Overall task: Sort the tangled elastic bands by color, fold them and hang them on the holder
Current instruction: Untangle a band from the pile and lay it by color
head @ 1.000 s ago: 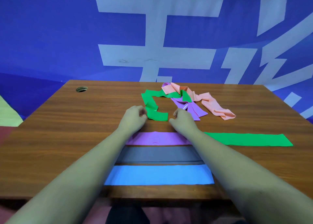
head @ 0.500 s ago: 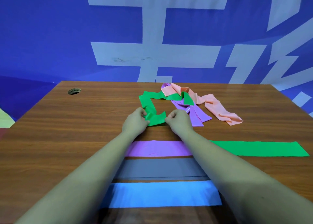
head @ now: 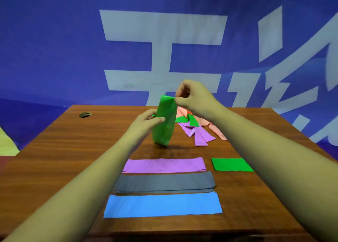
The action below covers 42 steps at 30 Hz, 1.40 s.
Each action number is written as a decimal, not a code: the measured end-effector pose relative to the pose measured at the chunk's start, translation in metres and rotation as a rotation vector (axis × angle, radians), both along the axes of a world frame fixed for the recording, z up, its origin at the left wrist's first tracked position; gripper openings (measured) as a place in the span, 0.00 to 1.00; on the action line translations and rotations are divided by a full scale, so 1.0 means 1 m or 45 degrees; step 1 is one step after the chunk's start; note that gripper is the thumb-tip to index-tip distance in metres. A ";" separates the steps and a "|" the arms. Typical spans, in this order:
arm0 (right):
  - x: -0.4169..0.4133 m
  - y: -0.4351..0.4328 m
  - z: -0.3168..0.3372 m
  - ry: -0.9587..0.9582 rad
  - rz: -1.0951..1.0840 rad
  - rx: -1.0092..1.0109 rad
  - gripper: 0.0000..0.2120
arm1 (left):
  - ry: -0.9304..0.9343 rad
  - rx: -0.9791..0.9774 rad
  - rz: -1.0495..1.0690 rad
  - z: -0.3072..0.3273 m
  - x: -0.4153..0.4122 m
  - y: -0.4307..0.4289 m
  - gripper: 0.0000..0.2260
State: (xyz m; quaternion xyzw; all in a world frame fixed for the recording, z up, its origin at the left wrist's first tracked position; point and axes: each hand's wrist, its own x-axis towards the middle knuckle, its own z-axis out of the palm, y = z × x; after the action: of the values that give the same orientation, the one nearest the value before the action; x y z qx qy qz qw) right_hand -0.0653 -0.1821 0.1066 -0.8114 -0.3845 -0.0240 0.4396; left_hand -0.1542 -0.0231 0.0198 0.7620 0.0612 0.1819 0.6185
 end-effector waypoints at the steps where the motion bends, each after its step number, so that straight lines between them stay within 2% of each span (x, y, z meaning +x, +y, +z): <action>1: -0.004 -0.005 0.010 -0.041 0.012 -0.023 0.03 | -0.019 0.033 -0.010 0.007 -0.005 -0.002 0.07; 8: -0.036 -0.037 0.063 -0.179 0.139 -0.052 0.07 | -0.221 0.086 -0.026 0.054 -0.027 -0.028 0.04; 10: -0.043 -0.045 0.074 -0.232 0.134 -0.076 0.08 | -0.292 0.086 0.013 0.066 -0.030 -0.037 0.07; 14: -0.053 -0.061 0.094 -0.281 0.072 -0.066 0.07 | -0.395 0.083 0.014 0.091 -0.037 -0.050 0.06; 16: -0.056 -0.068 0.099 -0.242 0.020 -0.026 0.06 | -0.431 0.101 0.000 0.102 -0.040 -0.057 0.07; 21: -0.063 -0.089 0.100 0.094 0.050 -0.032 0.10 | -0.470 0.090 -0.056 0.111 -0.043 -0.075 0.06; 25: -0.064 -0.096 0.096 0.098 0.048 -0.038 0.07 | -0.417 0.018 -0.083 0.101 -0.042 -0.082 0.08; 30: -0.069 -0.097 0.089 0.029 0.049 -0.240 0.11 | -0.394 -0.100 -0.128 0.089 -0.043 -0.098 0.11; 32: -0.069 -0.097 0.088 -0.024 0.010 -0.246 0.10 | -0.377 -0.153 -0.164 0.086 -0.042 -0.105 0.07; 33: -0.069 -0.097 0.089 -0.030 -0.006 -0.231 0.09 | -0.357 -0.188 -0.211 0.085 -0.043 -0.106 0.03; 34: -0.069 -0.098 0.090 -0.023 -0.019 -0.206 0.09 | -0.319 -0.214 -0.264 0.081 -0.042 -0.108 0.04; 36: -0.067 -0.099 0.092 0.004 -0.042 -0.125 0.08 | -0.174 -0.208 -0.383 0.073 -0.040 -0.108 0.15; 38: -0.063 -0.103 0.094 0.035 -0.096 -0.032 0.08 | -0.012 -0.079 -0.473 0.059 -0.039 -0.111 0.18; 40: -0.055 -0.109 0.093 0.066 -0.185 0.040 0.07 | 0.107 0.025 -0.538 0.043 -0.039 -0.112 0.15; 42: -0.043 -0.117 0.088 0.099 -0.284 0.113 0.06 | 0.180 0.021 -0.592 0.028 -0.041 -0.111 0.08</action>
State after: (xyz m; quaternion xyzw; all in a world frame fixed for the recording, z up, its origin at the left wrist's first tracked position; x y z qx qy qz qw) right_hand -0.1087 -0.2994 0.1949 -0.8293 -0.2731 -0.0584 0.4841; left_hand -0.1950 -0.1338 0.0482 0.7716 -0.0740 -0.0186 0.6315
